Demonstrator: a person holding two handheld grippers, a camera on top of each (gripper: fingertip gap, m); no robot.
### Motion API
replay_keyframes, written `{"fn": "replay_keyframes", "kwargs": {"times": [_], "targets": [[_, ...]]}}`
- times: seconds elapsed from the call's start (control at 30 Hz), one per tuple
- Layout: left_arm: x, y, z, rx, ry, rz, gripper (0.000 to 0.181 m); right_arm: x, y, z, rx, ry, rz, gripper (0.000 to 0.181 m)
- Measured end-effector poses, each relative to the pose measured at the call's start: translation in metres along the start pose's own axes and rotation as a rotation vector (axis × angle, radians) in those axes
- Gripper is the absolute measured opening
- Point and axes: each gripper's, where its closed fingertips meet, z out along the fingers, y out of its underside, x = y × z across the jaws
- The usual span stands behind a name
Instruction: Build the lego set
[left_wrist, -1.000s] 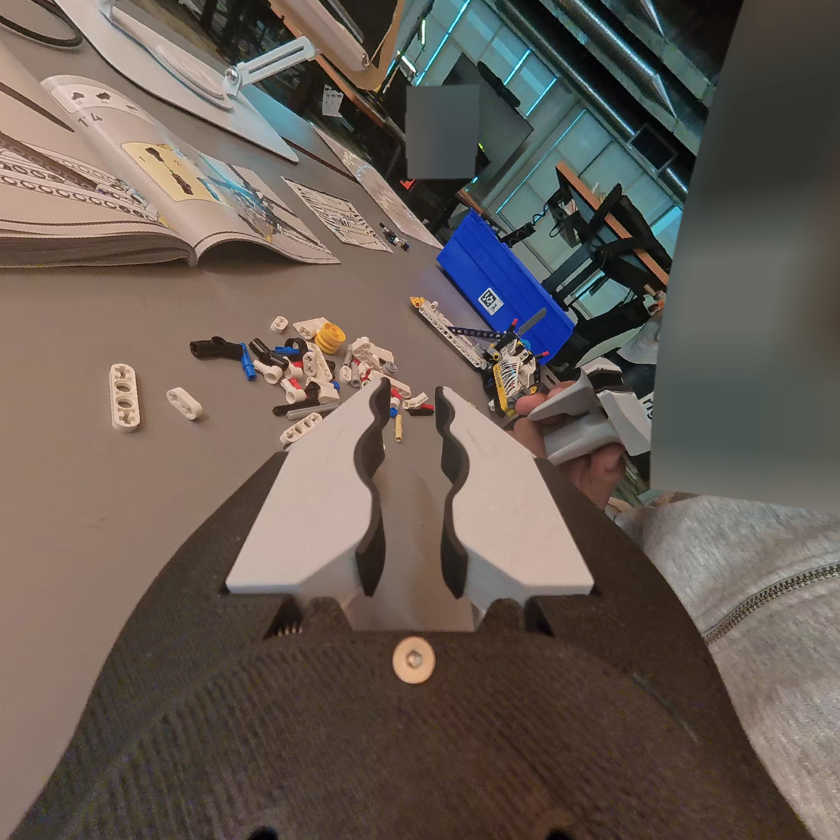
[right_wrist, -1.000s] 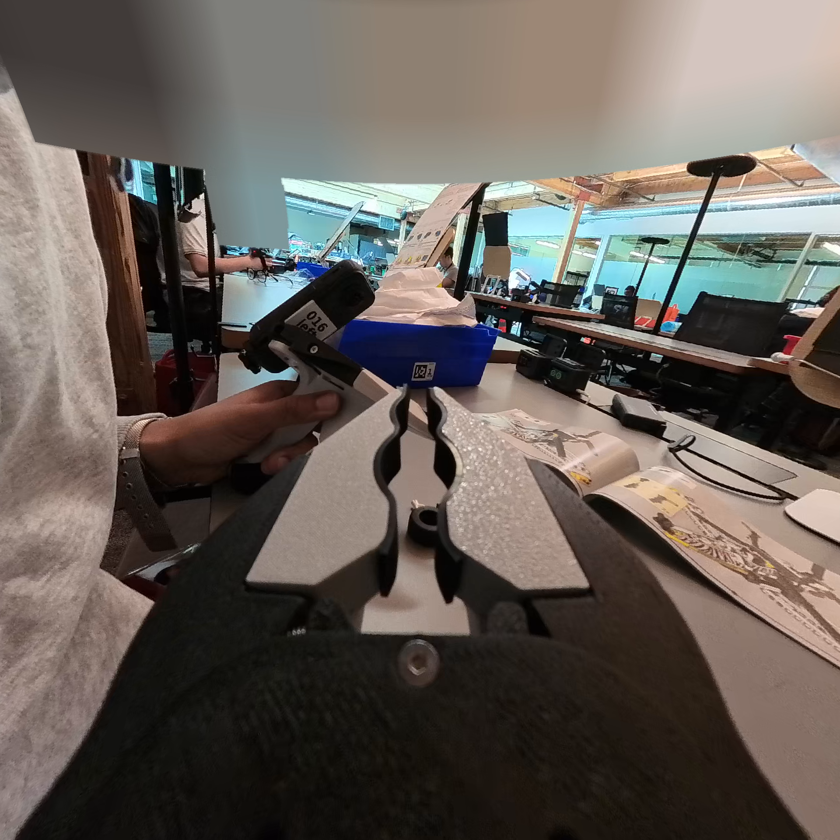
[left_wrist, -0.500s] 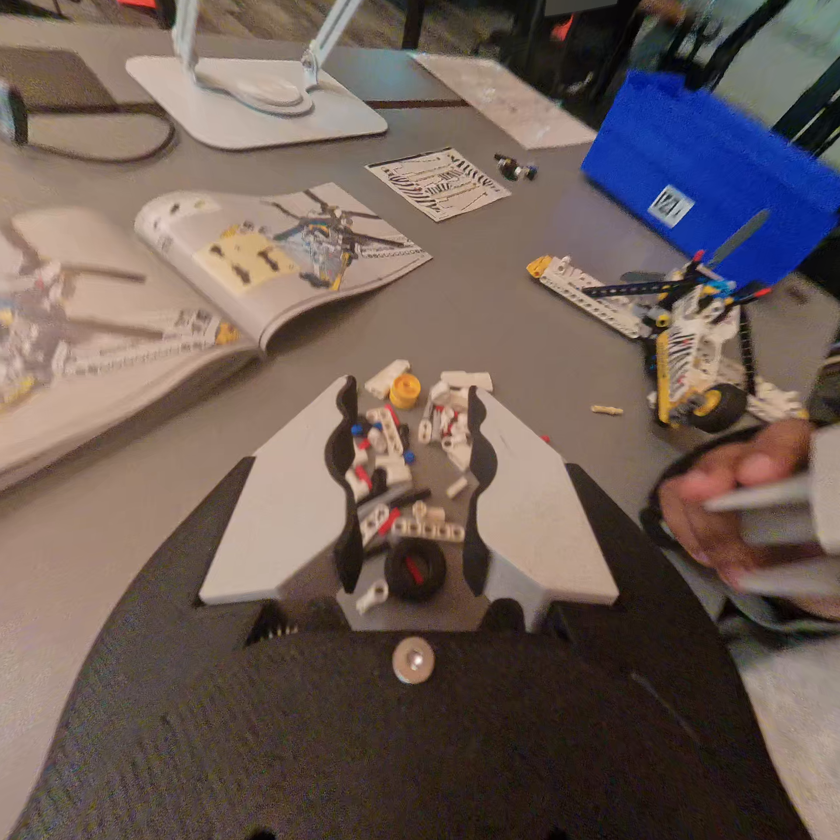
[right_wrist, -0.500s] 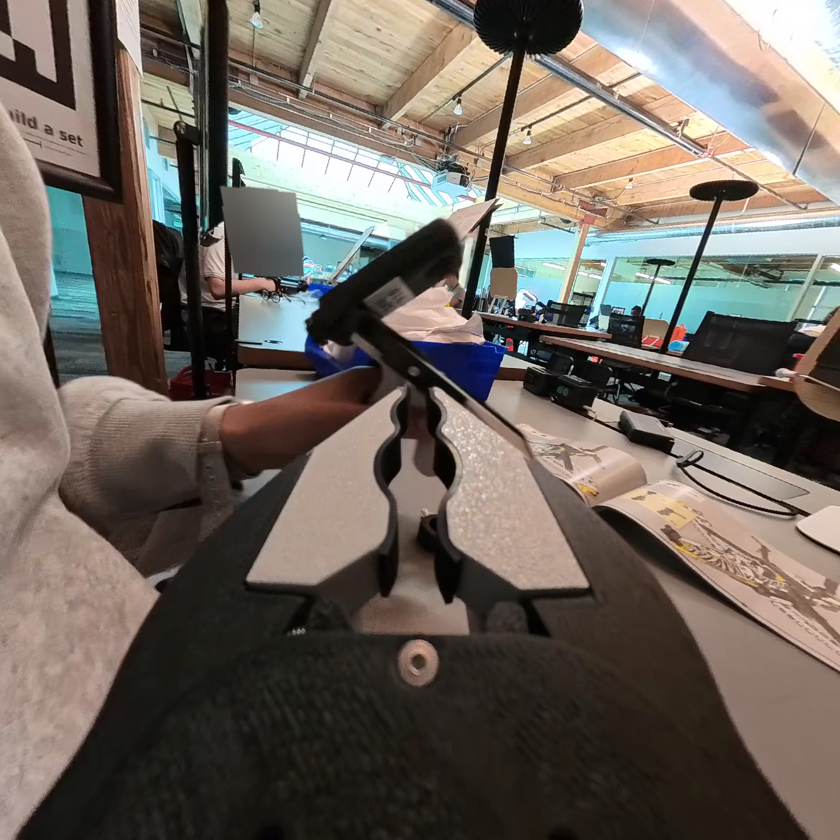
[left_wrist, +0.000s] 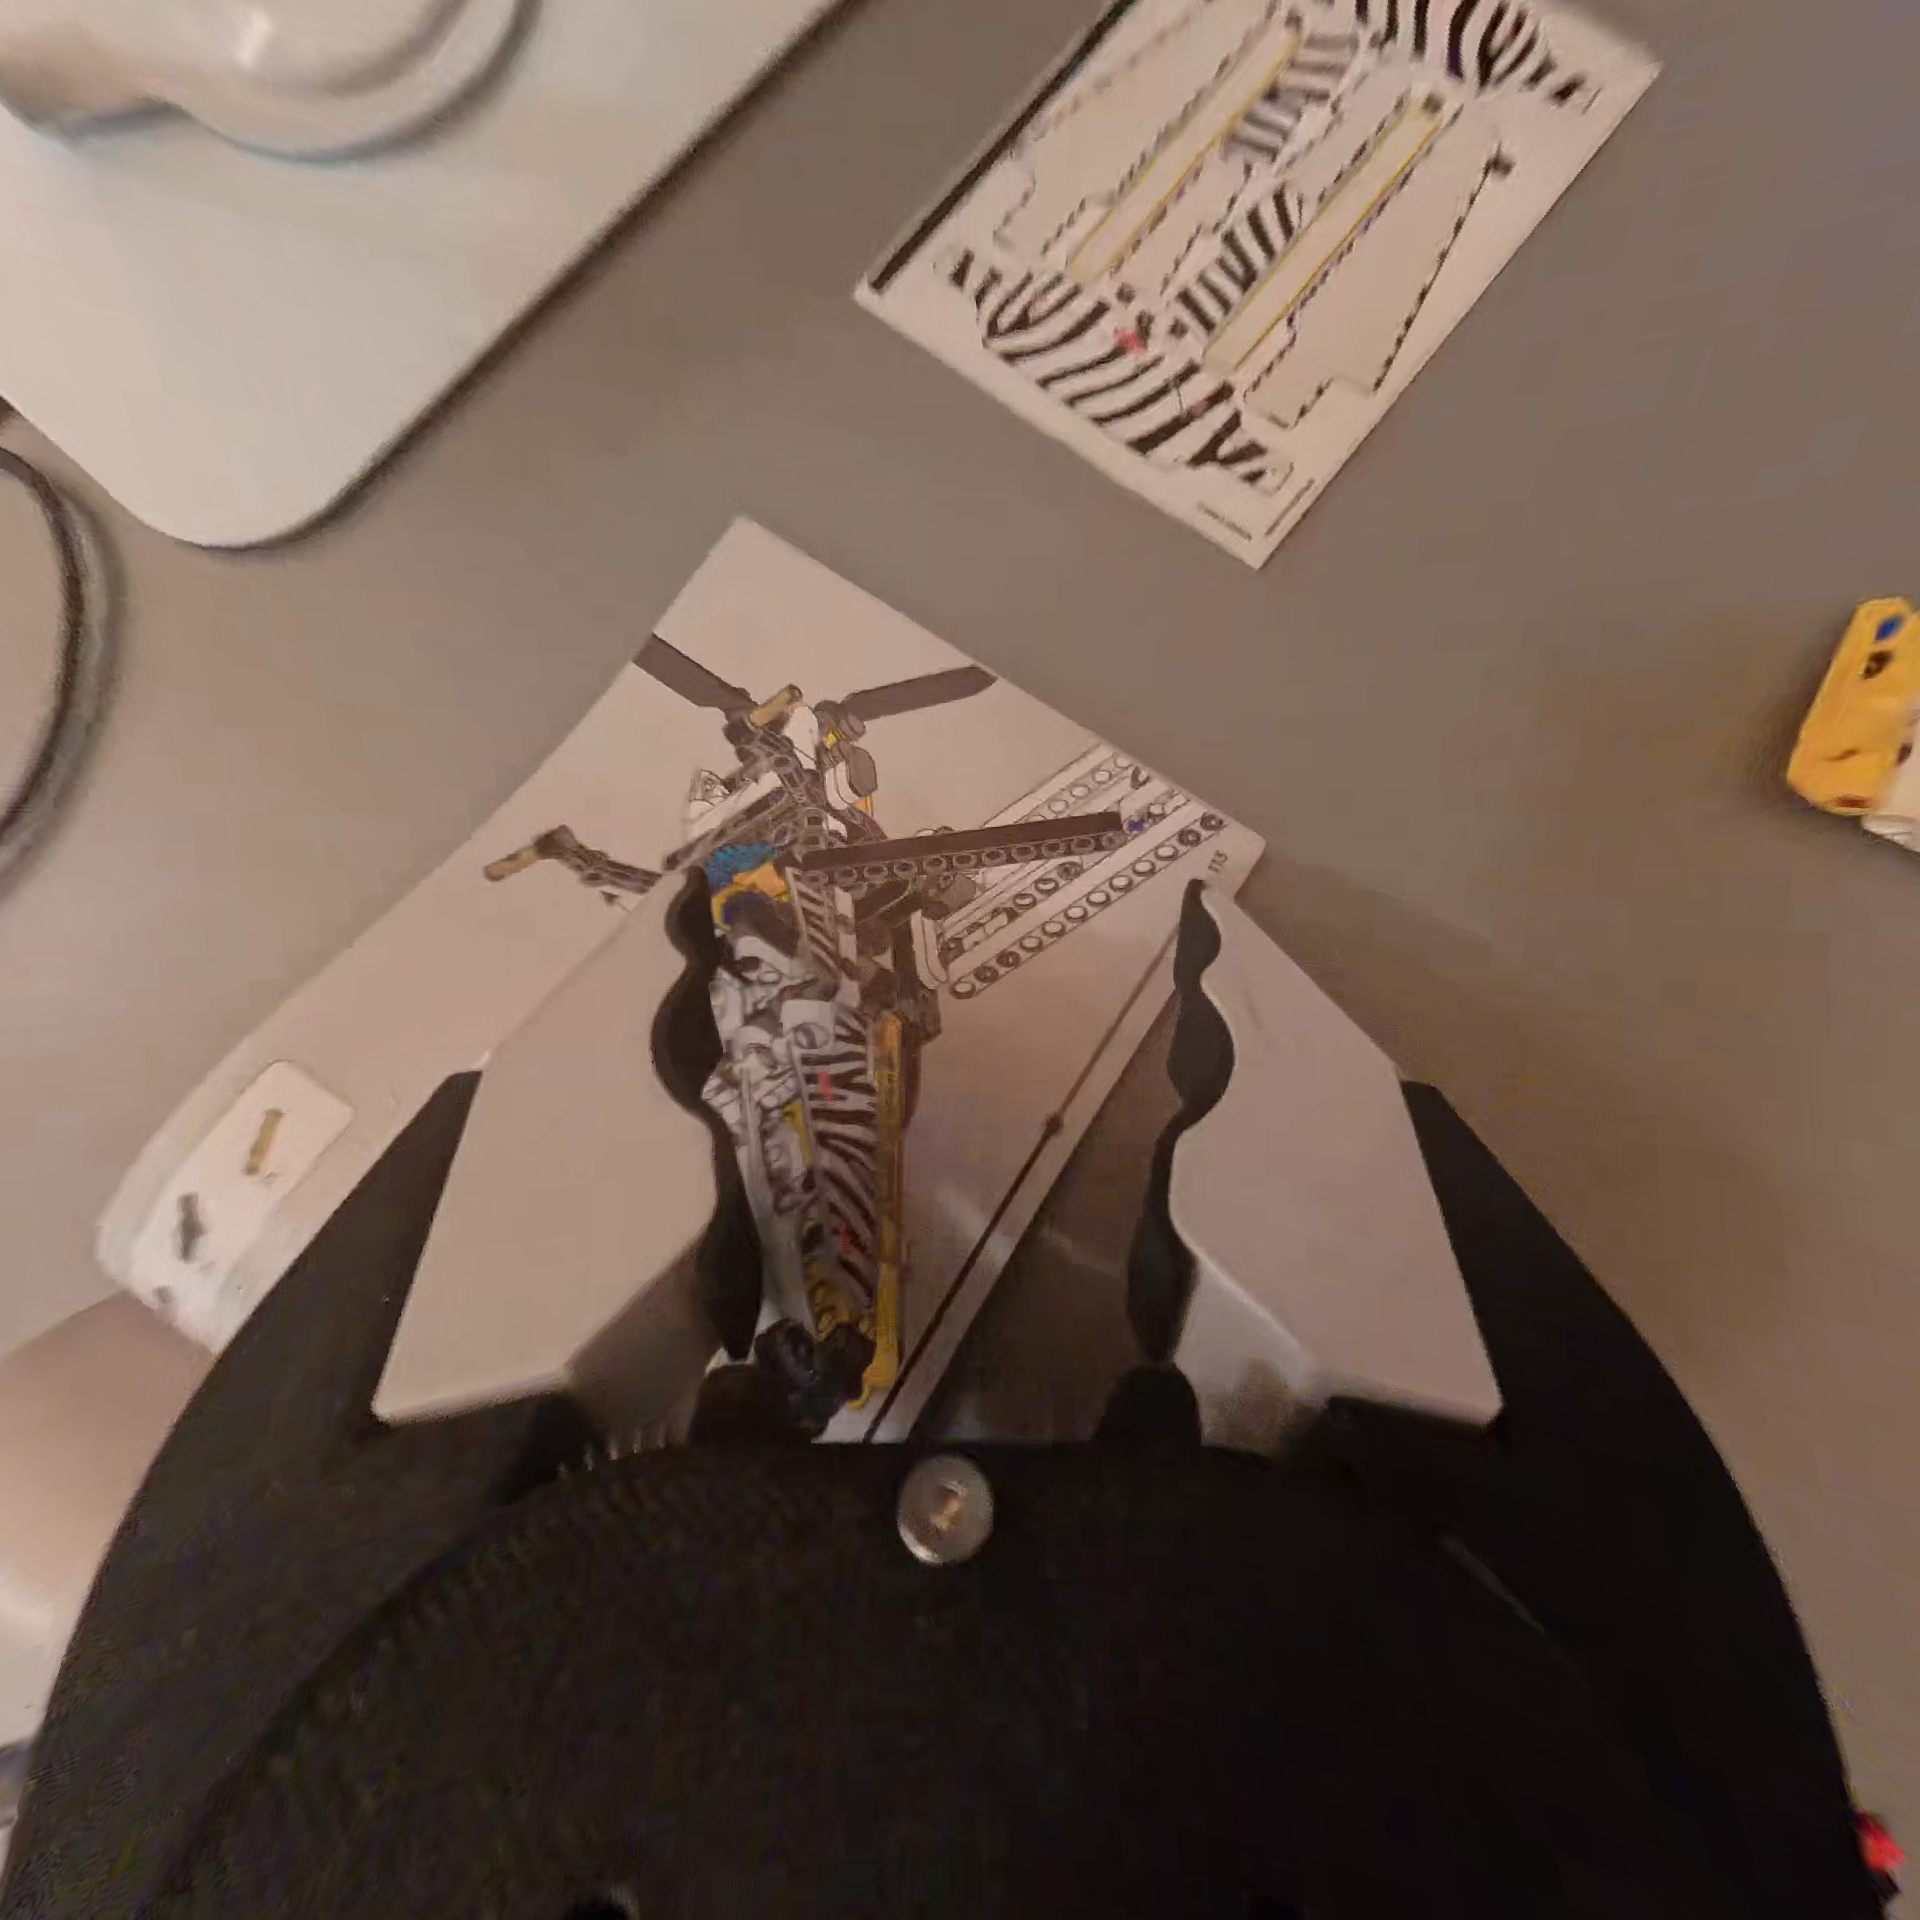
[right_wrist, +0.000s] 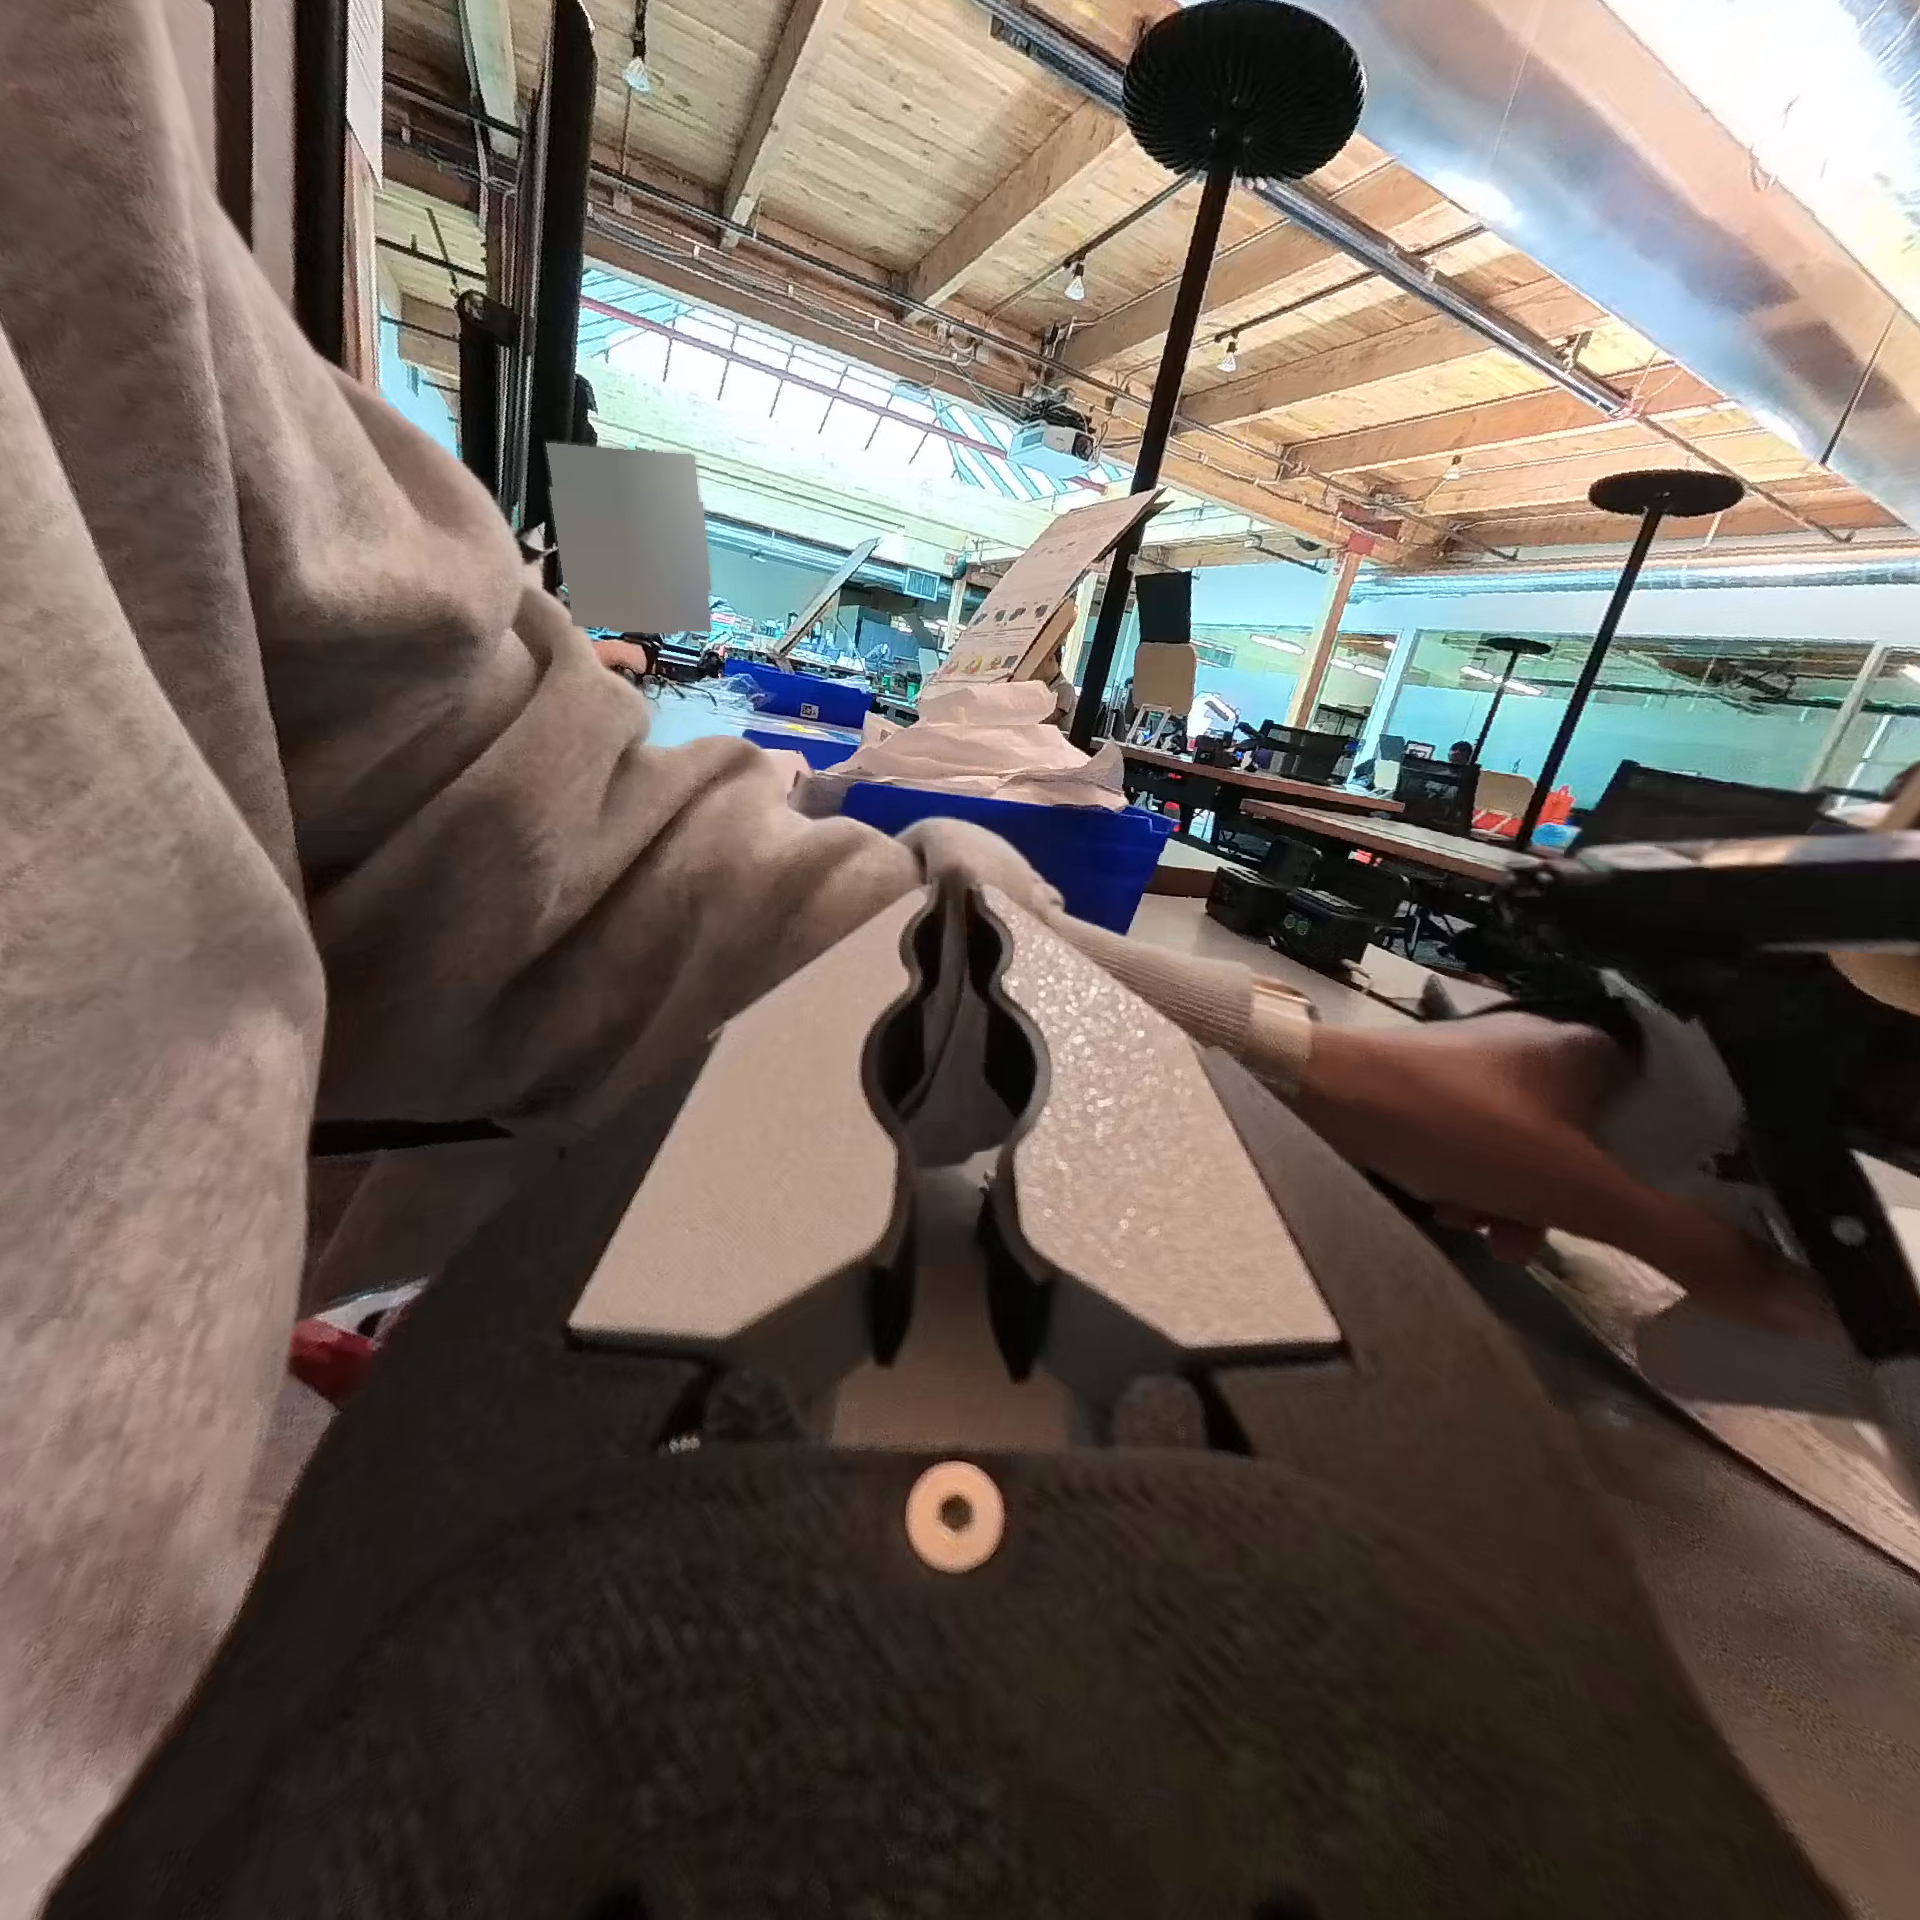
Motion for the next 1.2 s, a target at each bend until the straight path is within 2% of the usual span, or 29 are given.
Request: {"fn": "replay_keyframes", "kwargs": {"times": [0.07,0.17,0.33,0.37,0.43,0.57,0.63,0.73,0.77,0.8,0.87,0.9,0.93,0.97,1.03,1.07,1.13,1.2], "targets": [[0.002,0.002,0.004,0.009,0.033,-0.033,0.087,0.002,-0.002,-0.002,0.015,0.005,0.014,0.002],[-0.007,0.003,0.004,0.015,-0.006,-0.046,0.082,0.005,-0.005,-0.005,0.036,0.012,0.039,0.001],[-0.012,0.005,0.001,-0.065,-0.013,-0.035,0.045,0.009,-0.006,-0.006,0.05,0.016,0.073,0.002],[-0.012,0.005,0.0,-0.068,-0.014,-0.026,0.035,0.009,-0.006,-0.006,0.051,0.015,0.075,0.002],[-0.015,0.005,0.0,-0.067,-0.031,0.007,0.003,0.009,-0.006,-0.006,0.05,0.014,0.076,0.002],[-0.018,0.006,-0.004,-0.078,-0.037,0.034,0.001,0.009,-0.005,-0.006,0.048,0.014,0.071,0.002],[-0.019,0.001,-0.012,-0.028,-0.028,0.012,0.0,0.009,-0.006,-0.006,0.051,0.016,0.073,0.002],[-0.019,-0.018,-0.032,0.118,0.009,-0.043,0.0,0.01,-0.006,-0.006,0.055,0.017,0.079,0.002],[-0.019,-0.021,-0.035,0.139,0.015,-0.045,0.021,0.01,-0.006,-0.006,0.056,0.016,0.079,0.002],[-0.019,-0.02,-0.033,0.129,0.004,-0.039,0.063,0.01,-0.006,-0.006,0.054,0.015,0.078,0.002],[-0.025,-0.006,-0.022,0.038,-0.057,-0.019,0.112,0.009,-0.006,-0.006,0.053,0.015,0.076,0.002],[-0.03,0.003,-0.015,-0.016,-0.109,-0.002,0.127,0.009,-0.006,-0.006,0.052,0.014,0.077,0.002],[-0.034,0.012,-0.008,-0.063,-0.142,0.02,0.127,0.009,-0.006,-0.006,0.053,0.014,0.077,0.002],[-0.029,0.01,-0.006,-0.04,-0.107,0.011,0.122,0.01,-0.006,-0.006,0.054,0.015,0.078,0.001],[-0.02,0.012,-0.002,-0.031,-0.012,-0.063,0.093,0.01,-0.006,-0.006,0.057,0.015,0.079,0.001],[-0.023,0.01,-0.003,-0.025,-0.021,-0.062,0.073,0.01,-0.006,-0.006,0.058,0.015,0.079,0.001],[-0.02,0.01,-0.005,-0.031,0.003,-0.017,0.0,0.01,-0.006,-0.006,0.059,0.015,0.08,0.002],[-0.022,0.01,-0.004,-0.005,-0.001,-0.002,0.0,0.01,-0.006,-0.006,0.06,0.014,0.08,0.001]]}}
